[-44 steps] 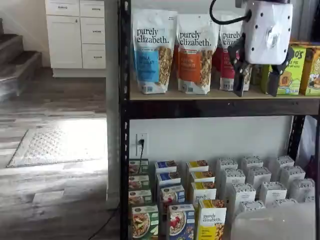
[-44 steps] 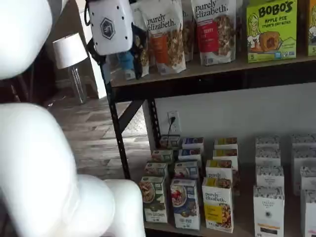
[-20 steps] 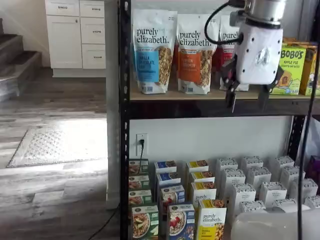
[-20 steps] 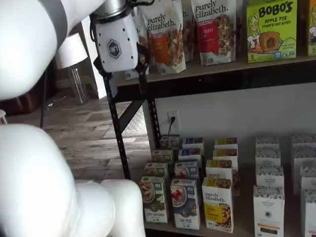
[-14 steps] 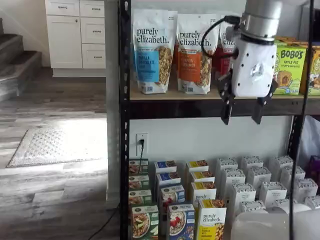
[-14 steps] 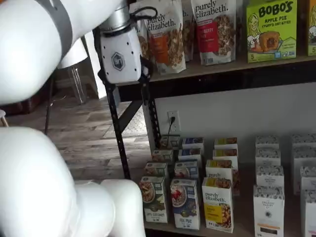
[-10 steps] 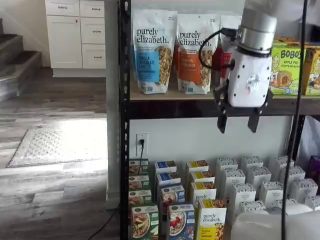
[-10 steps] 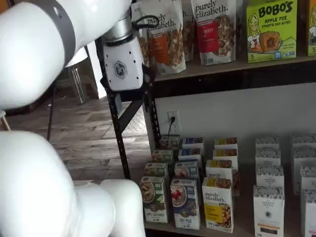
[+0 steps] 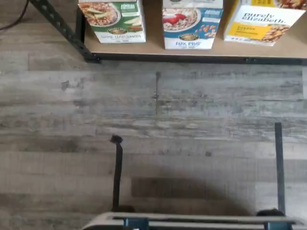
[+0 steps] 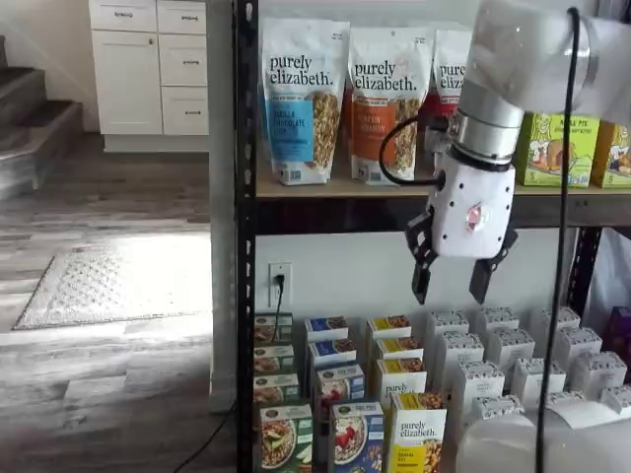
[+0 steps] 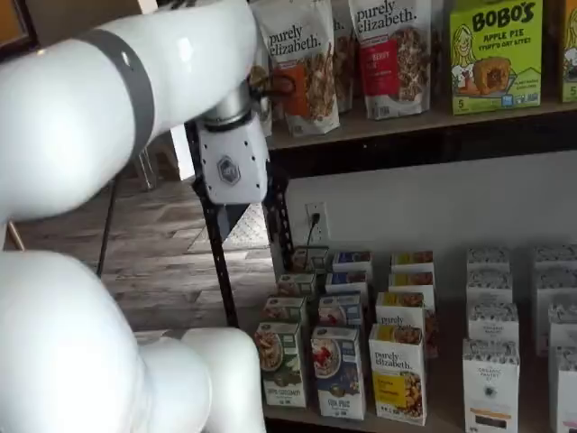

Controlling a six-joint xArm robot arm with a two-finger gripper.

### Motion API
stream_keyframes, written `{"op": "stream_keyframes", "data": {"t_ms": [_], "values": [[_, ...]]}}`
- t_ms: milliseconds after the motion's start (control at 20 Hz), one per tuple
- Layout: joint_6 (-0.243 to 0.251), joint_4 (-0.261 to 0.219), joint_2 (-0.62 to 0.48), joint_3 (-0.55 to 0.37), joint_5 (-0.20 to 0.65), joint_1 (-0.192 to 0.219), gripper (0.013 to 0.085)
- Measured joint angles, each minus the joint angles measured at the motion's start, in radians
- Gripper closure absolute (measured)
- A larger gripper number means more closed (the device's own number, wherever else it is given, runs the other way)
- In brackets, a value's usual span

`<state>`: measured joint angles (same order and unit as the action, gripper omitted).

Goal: Pick up the blue and white box that is on the bottom shelf, the second box from the left

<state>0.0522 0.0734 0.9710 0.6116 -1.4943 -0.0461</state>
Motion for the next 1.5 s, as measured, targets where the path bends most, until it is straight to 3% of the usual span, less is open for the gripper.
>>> {"op": "stream_keyframes", "data": {"t_ms": [500,1000,1250,1500], "values": [[0.067,-0.068,-0.033,-0.145,0.186,-0.062,0.0130],[0.075,-0.053,-0.059,-0.261,0.404,-0.078,0.0130],[0.100,-0.067,-0.115,-0.287,0.474,-0.097,0.0130],[0.155,-0.109,-0.187,-0.321,0.578,-0.129,0.0130]]}}
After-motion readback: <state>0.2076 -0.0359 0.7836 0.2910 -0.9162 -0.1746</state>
